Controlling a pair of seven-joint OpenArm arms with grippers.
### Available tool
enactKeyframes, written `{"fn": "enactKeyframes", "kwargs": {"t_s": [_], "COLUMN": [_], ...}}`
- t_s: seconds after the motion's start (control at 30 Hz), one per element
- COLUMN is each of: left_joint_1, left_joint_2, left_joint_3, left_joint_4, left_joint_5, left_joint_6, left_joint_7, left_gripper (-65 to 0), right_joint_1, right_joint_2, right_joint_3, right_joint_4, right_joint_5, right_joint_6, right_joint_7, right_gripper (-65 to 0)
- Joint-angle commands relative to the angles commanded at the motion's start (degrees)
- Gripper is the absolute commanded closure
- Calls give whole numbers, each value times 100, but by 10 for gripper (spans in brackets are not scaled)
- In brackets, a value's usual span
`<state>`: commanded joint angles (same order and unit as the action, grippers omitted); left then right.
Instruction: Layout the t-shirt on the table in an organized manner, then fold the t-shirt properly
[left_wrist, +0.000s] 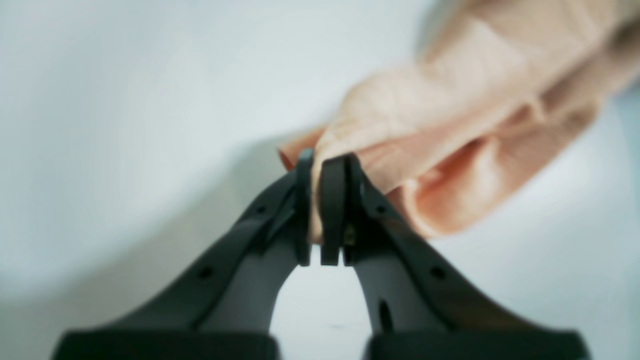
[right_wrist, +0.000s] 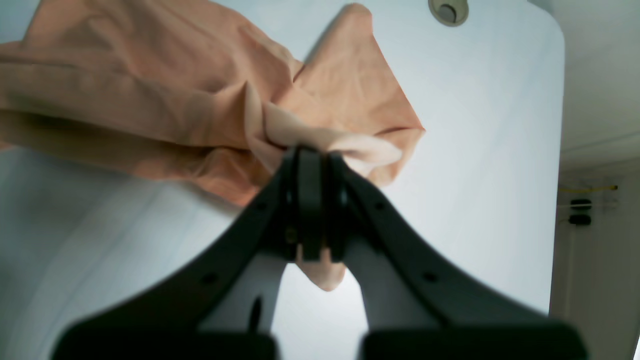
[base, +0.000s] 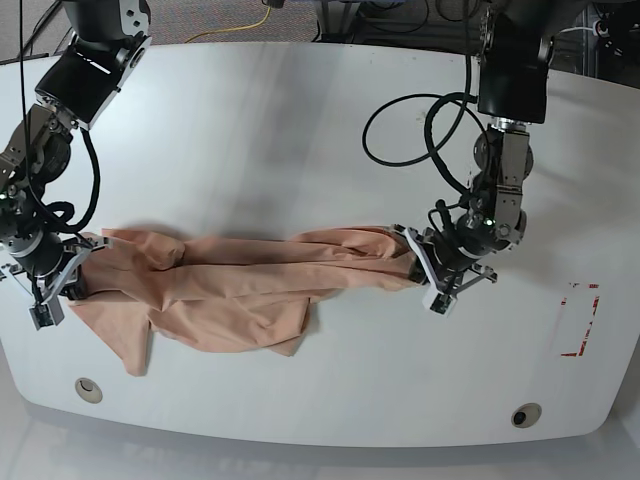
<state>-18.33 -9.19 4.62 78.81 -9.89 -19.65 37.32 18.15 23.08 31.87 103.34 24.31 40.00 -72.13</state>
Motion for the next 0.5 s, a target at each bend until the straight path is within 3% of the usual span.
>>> {"fn": "enactKeyframes", "kwargs": {"t_s": [0.5], "left_joint_1": [-642], "left_joint_2": [-237], "left_joint_3": [-325], "left_joint_4": [818], "left_joint_5": [-9], "left_joint_6": [-35], "left_joint_7": [448], "left_gripper": [0], "right_joint_1": [18], "right_joint_2": [9], "right_joint_3": [0], "right_joint_4": [0], "right_joint_5": [0], "right_joint_6": [0], "right_joint_7": [0], "right_gripper": [-2]}}
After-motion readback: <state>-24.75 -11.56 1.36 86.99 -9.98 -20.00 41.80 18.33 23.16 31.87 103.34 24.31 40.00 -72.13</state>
